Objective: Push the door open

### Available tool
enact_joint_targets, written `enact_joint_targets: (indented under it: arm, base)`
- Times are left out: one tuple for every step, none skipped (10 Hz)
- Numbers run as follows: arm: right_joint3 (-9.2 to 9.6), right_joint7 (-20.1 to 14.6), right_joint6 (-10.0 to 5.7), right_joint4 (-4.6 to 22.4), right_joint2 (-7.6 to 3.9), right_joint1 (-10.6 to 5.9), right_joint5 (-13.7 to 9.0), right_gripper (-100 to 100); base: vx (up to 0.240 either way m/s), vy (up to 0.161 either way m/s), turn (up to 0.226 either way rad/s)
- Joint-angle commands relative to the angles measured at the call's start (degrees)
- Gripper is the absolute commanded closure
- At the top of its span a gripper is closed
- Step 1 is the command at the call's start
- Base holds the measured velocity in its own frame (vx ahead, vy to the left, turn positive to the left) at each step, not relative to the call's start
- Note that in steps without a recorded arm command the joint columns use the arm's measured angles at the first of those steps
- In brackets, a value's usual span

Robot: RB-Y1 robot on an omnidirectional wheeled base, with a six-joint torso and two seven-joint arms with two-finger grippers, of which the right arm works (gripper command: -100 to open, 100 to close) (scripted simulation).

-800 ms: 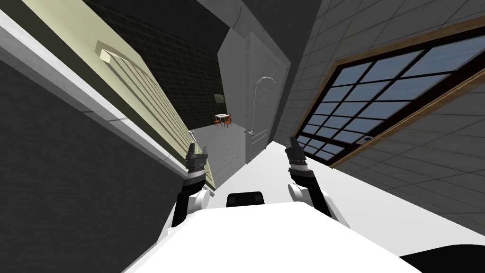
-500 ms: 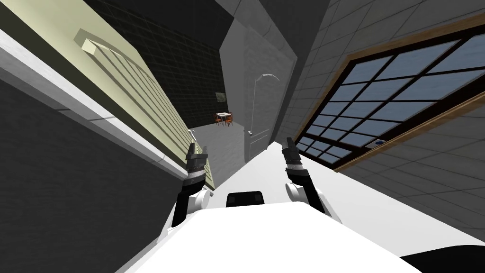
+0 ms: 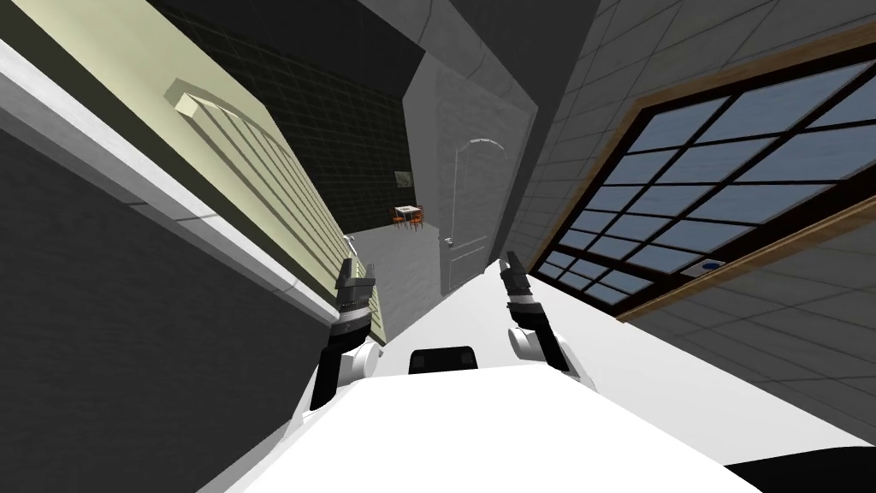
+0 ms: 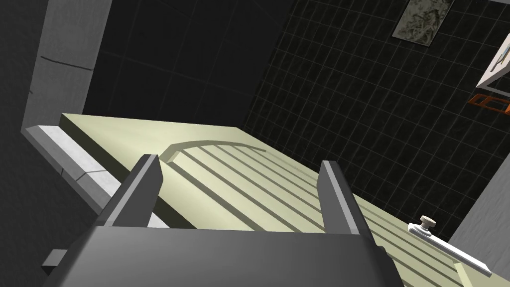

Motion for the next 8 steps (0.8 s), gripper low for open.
enact_joint_targets:
  arm:
    - [0.93,-0.5,0.36,1.9,-0.24,-0.88,-0.2,-100]
    - [1.47,-0.8,0.54,3.1,-0.40,-1.49,-0.3,-100]
    - [2.07,-1.1,0.73,4.5,-0.56,-2.15,-0.4,-100]
    - [2.67,-1.4,0.92,6.0,-0.71,-2.83,-0.6,-100]
    - [3.28,-1.7,1.11,7.4,-0.87,-3.50,-0.7,-100]
    - [3.92,-2.1,1.31,8.9,-1.02,-4.22,-0.8,-100]
    - [4.56,-2.4,1.52,10.4,-1.18,-4.93,-1.0,-100]
    - [5.20,-2.7,1.72,11.9,-1.33,-5.65,-1.1,-100]
  base:
    - [0.082,-0.114,0.093]
    - [0.081,-0.097,0.092]
    - [0.074,-0.090,0.117]
    - [0.069,-0.114,0.102]
    - [0.080,-0.109,0.096]
    - [0.082,-0.105,0.133]
    - [0.076,-0.116,0.099]
    - [0.100,-0.105,0.127]
